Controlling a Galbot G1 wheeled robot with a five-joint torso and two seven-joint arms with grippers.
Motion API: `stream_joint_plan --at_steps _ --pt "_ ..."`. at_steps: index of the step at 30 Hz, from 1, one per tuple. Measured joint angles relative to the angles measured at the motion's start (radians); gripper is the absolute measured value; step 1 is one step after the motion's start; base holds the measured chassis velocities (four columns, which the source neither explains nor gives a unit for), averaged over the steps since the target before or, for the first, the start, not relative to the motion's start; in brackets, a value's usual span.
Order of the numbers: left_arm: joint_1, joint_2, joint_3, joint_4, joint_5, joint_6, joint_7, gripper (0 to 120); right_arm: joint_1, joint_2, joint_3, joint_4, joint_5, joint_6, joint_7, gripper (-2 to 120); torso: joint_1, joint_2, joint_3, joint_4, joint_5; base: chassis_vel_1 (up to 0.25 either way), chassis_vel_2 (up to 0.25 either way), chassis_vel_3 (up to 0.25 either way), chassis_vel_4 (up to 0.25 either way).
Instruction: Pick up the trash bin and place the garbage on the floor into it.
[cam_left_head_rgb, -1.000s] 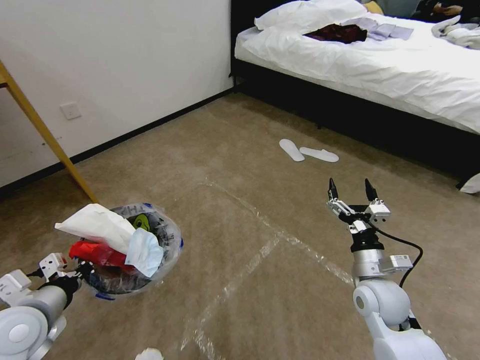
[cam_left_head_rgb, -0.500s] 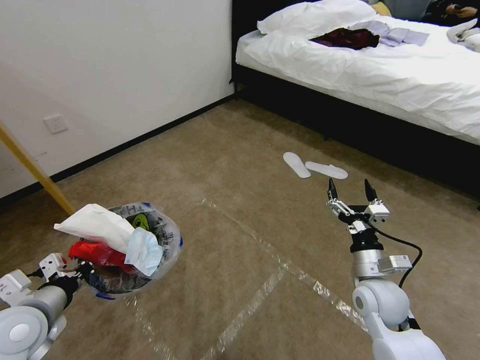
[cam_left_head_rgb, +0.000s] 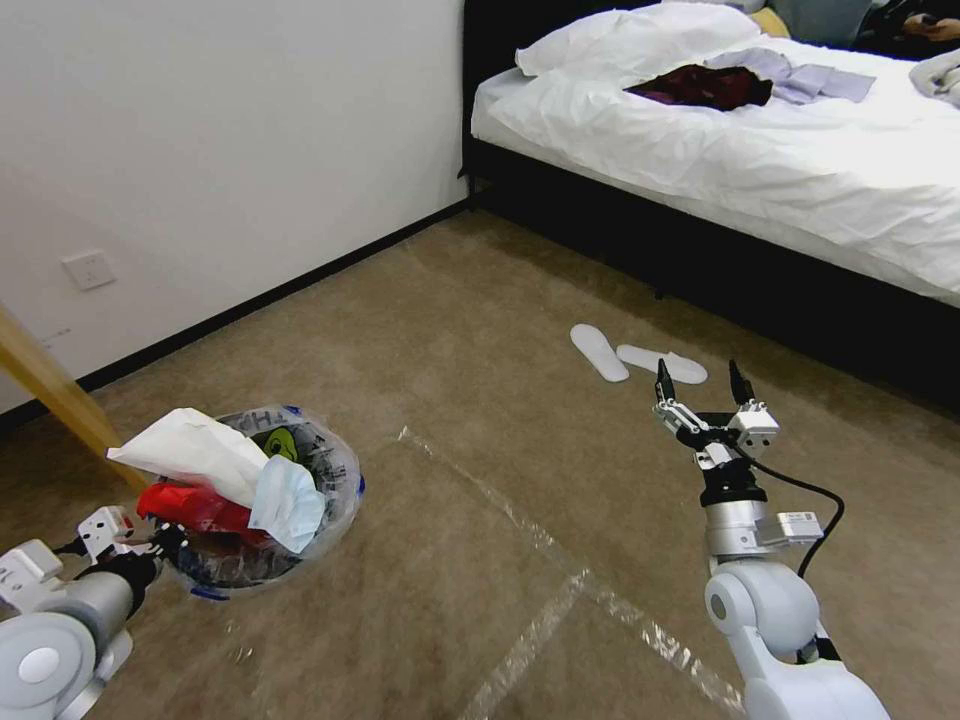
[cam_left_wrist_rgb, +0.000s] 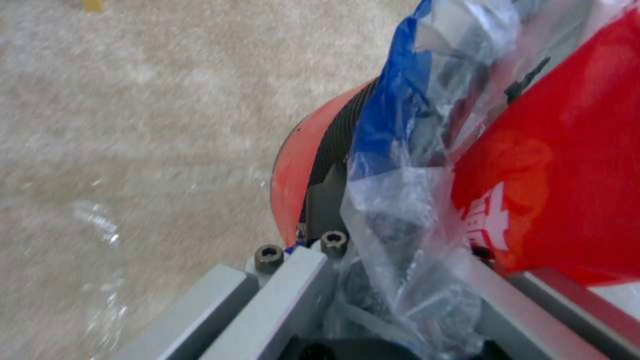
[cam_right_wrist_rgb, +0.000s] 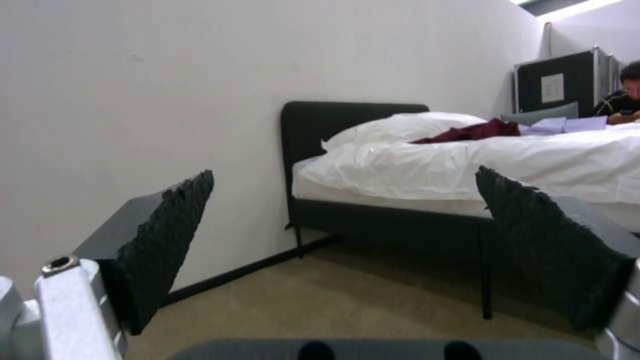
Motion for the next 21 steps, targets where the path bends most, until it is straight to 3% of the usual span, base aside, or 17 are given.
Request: stream_joint_plan --at_steps 21 --pt "-0.002 0.003 0.005 -0.001 -0.001 0.0 0.001 0 -0.002 0.0 -0.002 0.007 -0.007 -0.001 0.001 100 0.0 0.0 0.0 0.0001 0.0 -0.155 0.16 0.158 -0.166"
